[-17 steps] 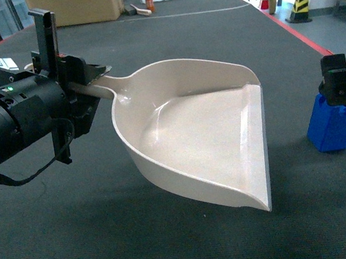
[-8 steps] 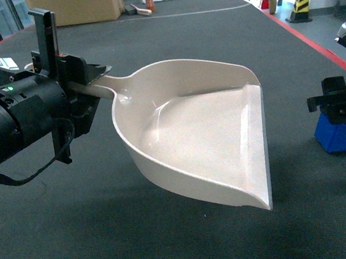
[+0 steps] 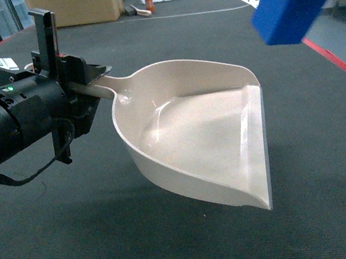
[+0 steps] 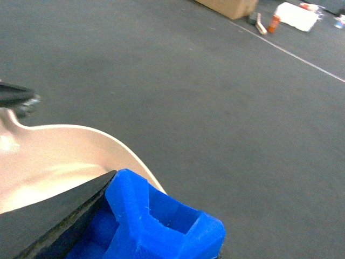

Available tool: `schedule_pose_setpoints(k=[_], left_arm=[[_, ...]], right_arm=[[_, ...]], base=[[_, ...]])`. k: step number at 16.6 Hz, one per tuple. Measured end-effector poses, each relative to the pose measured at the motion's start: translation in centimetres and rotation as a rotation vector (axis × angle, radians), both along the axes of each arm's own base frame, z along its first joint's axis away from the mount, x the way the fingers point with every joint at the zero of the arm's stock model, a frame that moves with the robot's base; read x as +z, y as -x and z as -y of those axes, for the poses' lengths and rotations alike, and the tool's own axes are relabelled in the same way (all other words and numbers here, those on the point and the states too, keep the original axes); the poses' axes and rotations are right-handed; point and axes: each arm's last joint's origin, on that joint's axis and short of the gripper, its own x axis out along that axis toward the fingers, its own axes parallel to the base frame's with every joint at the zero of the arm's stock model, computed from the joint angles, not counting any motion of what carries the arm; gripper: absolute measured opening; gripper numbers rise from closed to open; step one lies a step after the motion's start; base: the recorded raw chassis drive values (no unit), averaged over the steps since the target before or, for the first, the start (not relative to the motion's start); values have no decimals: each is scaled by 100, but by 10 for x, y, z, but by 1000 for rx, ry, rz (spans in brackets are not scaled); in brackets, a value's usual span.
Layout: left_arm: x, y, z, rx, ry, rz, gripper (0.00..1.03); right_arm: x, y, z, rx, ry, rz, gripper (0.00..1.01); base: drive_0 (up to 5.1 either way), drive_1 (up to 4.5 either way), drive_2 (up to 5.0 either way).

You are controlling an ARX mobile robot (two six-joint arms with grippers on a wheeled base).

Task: Place part in tray to right shelf

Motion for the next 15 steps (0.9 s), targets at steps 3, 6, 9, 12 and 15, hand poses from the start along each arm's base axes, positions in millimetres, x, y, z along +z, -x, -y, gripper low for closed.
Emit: schedule_pose_setpoints(k=[3,6,9,12,15], left_arm=[[0,0,0,0,0,0,18],[0,0,0,0,-1,0,18],[0,0,-1,4,-5,-2,18],[0,0,0,1,-4,0,18],[0,0,0,1,-4,-1,18]], right_arm=[[-24,-5,-71,127,39,-70,47],[-40,-14,-115,160,78,-44,66],[-30,-14,-112,56,84,83,96],[3,67,-8,-253,137,344,98],[-57,153,80,-410,236,152,98]], base=[[0,0,0],[0,0,0],[0,0,0],[0,0,0],[0,0,0]])
